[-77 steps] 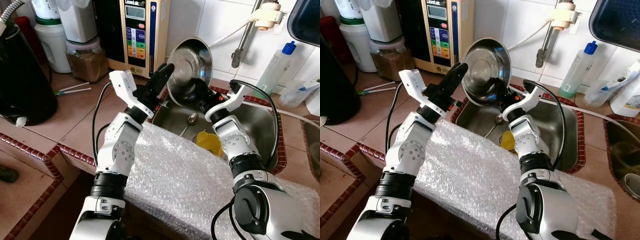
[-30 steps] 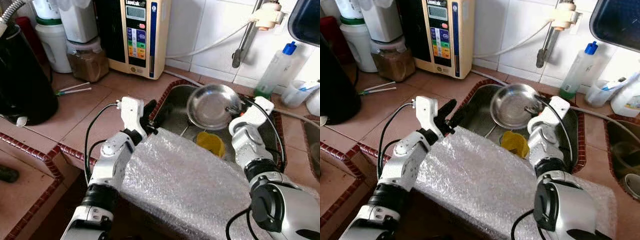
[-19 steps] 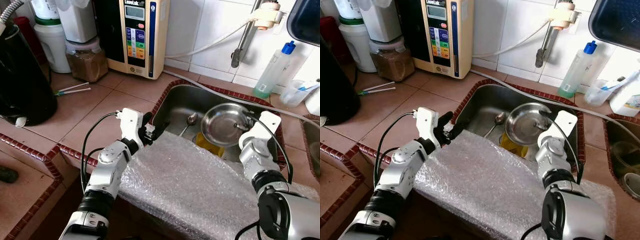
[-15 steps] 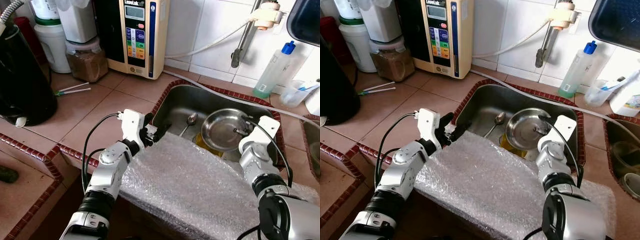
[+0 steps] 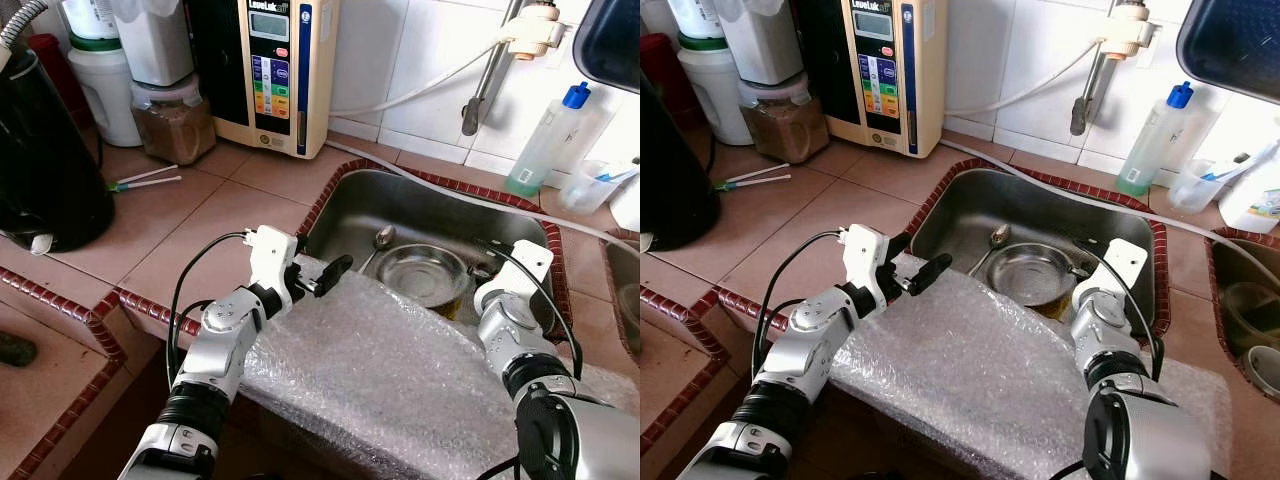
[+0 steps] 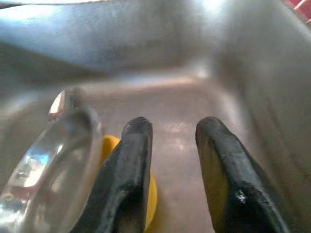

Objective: Kitchen organization

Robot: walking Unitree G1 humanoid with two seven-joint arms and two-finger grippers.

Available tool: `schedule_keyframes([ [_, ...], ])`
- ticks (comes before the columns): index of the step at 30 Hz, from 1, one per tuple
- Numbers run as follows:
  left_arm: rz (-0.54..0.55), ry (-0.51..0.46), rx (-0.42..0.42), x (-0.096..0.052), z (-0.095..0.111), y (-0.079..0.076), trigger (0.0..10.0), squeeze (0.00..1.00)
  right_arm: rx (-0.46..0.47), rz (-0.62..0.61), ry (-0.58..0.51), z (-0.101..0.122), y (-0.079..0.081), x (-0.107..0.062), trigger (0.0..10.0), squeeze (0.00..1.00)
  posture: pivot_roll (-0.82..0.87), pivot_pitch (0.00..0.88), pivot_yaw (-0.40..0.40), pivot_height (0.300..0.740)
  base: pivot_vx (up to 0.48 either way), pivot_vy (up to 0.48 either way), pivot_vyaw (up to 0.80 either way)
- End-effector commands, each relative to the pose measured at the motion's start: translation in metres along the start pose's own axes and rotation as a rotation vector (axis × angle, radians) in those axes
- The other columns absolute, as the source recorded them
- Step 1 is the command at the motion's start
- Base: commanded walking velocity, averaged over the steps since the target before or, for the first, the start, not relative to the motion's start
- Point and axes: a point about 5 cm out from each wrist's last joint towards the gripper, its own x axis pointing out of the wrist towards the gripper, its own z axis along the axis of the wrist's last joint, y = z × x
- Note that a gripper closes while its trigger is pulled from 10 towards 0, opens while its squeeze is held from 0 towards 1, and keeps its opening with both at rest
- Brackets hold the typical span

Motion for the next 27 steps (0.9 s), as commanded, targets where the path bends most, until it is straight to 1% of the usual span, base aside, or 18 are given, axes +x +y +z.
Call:
schedule_keyframes([
  [1, -0.016, -0.008, 0.013, 0.004, 0.005, -0.002, 10.0, 1.00, 0.010, -0.007, 0.017, -0.003, -0.003, 0.000, 10.0, 1.00, 0.09, 0.000, -0.028, 0.740, 0.000, 0.000, 0.00],
  [4, -0.012, -0.010, 0.012, 0.005, 0.005, -0.001, 10.0, 1.00, 0.010, 0.011, 0.014, -0.003, -0.002, 0.000, 10.0, 1.00, 0.09, 0.000, -0.027, 0.740, 0.000, 0.000, 0.00],
  [6, -0.006, -0.014, 0.011, 0.005, 0.005, -0.001, 10.0, 1.00, -0.015, 0.048, -0.005, 0.000, 0.002, 0.000, 10.0, 1.00, 0.09, 0.000, -0.027, 0.740, 0.000, 0.000, 0.00],
  [7, 0.004, -0.022, 0.009, 0.005, 0.007, -0.001, 10.0, 1.00, -0.057, 0.090, -0.031, 0.003, 0.009, 0.000, 10.0, 1.00, 0.08, 0.000, -0.025, 0.740, 0.000, 0.000, 0.00],
  [10, 0.015, -0.035, 0.018, 0.005, 0.009, 0.000, 10.0, 1.00, -0.094, 0.148, -0.074, 0.009, 0.017, -0.001, 10.0, 1.00, 0.08, 0.000, -0.025, 0.740, 0.000, 0.000, 0.00],
  [13, 0.043, -0.061, 0.032, 0.005, 0.015, 0.002, 10.0, 1.00, -0.154, 0.194, -0.125, 0.016, 0.024, -0.002, 10.0, 1.00, 0.08, 0.000, -0.025, 0.740, 0.000, 0.000, 0.00],
  [14, 0.133, -0.096, 0.062, 0.005, 0.020, 0.010, 10.0, 1.00, -0.186, 0.237, -0.160, 0.021, 0.030, -0.003, 10.0, 1.00, 0.08, 0.000, -0.025, 0.740, 0.000, 0.000, 0.00],
  [15, 0.181, -0.111, 0.051, 0.005, 0.023, 0.014, 10.0, 1.00, -0.197, 0.251, -0.185, 0.024, 0.032, -0.003, 10.0, 1.00, 0.08, 0.000, -0.026, 0.740, 0.000, 0.000, 0.00],
  [16, 0.236, -0.128, 0.031, 0.004, 0.026, 0.020, 10.0, 1.00, -0.226, 0.266, -0.227, 0.029, 0.035, -0.004, 10.0, 1.00, 0.08, 0.000, -0.026, 0.740, 0.000, 0.000, 0.00],
  [17, 0.257, -0.133, 0.047, 0.003, 0.028, 0.023, 10.0, 1.00, -0.244, 0.282, -0.251, 0.032, 0.038, -0.005, 10.0, 1.00, 0.08, 0.000, -0.026, 0.740, 0.000, 0.000, 0.00],
  [18, 0.281, -0.151, 0.082, 0.001, 0.032, 0.026, 10.0, 1.00, -0.291, 0.311, -0.304, 0.038, 0.043, -0.007, 10.0, 1.00, 0.07, 0.000, -0.028, 0.740, 0.000, 0.000, 0.00],
  [19, 0.282, -0.155, 0.083, 0.001, 0.033, 0.026, 10.0, 1.00, -0.298, 0.314, -0.312, 0.039, 0.043, -0.008, 10.0, 1.00, 0.07, 0.000, -0.028, 0.740, 0.000, 0.000, 0.00],
  [20, 0.295, -0.165, 0.092, 0.000, 0.035, 0.027, 10.0, 1.00, -0.321, 0.322, -0.345, 0.042, 0.045, -0.009, 10.0, 1.00, 0.07, 0.000, -0.029, 0.740, 0.000, 0.000, 0.00],
  [21, 0.295, -0.165, 0.092, 0.000, 0.035, 0.027, 10.0, 1.00, -0.321, 0.322, -0.345, 0.042, 0.045, -0.009, 10.0, 1.00, 0.07, 0.000, -0.029, 0.740, 0.000, 0.000, 0.00],
  [23, 0.354, -0.186, 0.127, -0.004, 0.040, 0.031, 10.0, 1.00, -0.383, 0.349, -0.435, 0.051, 0.050, -0.014, 10.0, 1.00, 0.06, 0.000, -0.027, 0.740, 0.000, 0.000, 0.00],
  [25, 0.402, -0.183, 0.144, -0.006, 0.040, 0.034, 10.0, 1.00, -0.420, 0.336, -0.475, 0.055, 0.047, -0.015, 10.0, 1.00, 0.06, 0.000, -0.026, 0.740, 0.000, 0.000, 0.00],
  [26, 0.451, -0.179, 0.150, -0.009, 0.040, 0.037, 10.0, 1.00, -0.433, 0.330, -0.510, 0.058, 0.044, -0.017, 10.0, 1.00, 0.06, 0.000, -0.026, 0.740, 0.000, 0.000, 0.00],
  [27, 0.451, -0.179, 0.150, -0.009, 0.040, 0.037, 10.0, 1.00, -0.433, 0.330, -0.510, 0.058, 0.044, -0.017, 10.0, 1.00, 0.06, 0.000, -0.026, 0.740, 0.000, 0.000, 0.00],
])
